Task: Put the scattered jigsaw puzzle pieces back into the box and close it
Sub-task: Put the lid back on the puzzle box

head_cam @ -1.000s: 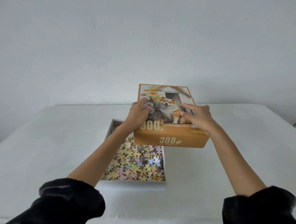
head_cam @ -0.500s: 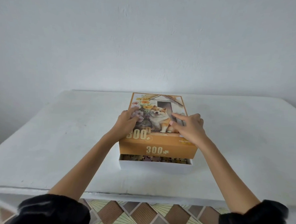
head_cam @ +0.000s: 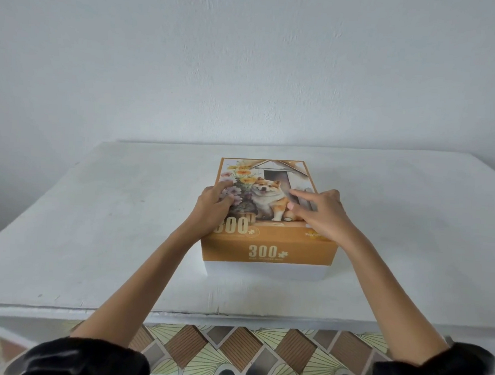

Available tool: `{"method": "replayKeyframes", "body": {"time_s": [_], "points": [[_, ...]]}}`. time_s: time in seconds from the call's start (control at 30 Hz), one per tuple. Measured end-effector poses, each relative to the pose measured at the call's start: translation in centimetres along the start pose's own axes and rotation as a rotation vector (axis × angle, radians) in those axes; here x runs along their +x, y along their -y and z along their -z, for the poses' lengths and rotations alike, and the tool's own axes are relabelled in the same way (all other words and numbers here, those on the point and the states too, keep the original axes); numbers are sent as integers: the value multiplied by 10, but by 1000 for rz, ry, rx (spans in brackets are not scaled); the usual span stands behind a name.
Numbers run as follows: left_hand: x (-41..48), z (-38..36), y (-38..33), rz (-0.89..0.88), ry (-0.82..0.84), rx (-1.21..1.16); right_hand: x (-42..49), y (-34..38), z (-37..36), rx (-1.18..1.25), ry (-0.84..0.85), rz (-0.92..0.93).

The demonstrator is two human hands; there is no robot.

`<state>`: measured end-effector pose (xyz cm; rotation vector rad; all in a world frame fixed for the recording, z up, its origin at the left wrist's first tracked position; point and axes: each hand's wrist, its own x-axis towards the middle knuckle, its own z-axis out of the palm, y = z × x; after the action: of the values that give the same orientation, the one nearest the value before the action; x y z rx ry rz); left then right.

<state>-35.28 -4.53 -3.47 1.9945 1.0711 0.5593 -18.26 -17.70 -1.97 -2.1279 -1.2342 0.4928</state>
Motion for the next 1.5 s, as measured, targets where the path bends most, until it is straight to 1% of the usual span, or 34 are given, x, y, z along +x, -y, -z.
{"method": "replayKeyframes", "body": {"time_s": [0.13,0.3,0.47,0.57,0.7,0.9,1.07,1.17,1.3,1.5], "points": [[-2,-5,5,18,19,26,-5,-1,-4,36,10,-9],[-10,-13,9,-18,-8,58,-9,-8,-15,25,7,-16],[-17,-20,19,-52,3,168,-12,-13,-25,-82,-42,-14],[-16,-28,29,-159,-40,289,-15,-16,-34,-181,-76,2],[-12,-35,40,-241,-26,420,-18,-21,-46,-269,-115,45],[-10,-34,38,-230,-2,455,-12,-21,-47,-289,-99,37],[-10,-33,30,-185,4,374,-8,-21,-46,-304,-82,34],[-3,-35,30,-173,15,378,-1,-22,-44,-303,-74,21],[16,-38,29,-193,7,382,17,-25,-43,-321,-83,21],[51,-43,21,-160,19,409,56,-33,-35,-340,-86,49]]}}
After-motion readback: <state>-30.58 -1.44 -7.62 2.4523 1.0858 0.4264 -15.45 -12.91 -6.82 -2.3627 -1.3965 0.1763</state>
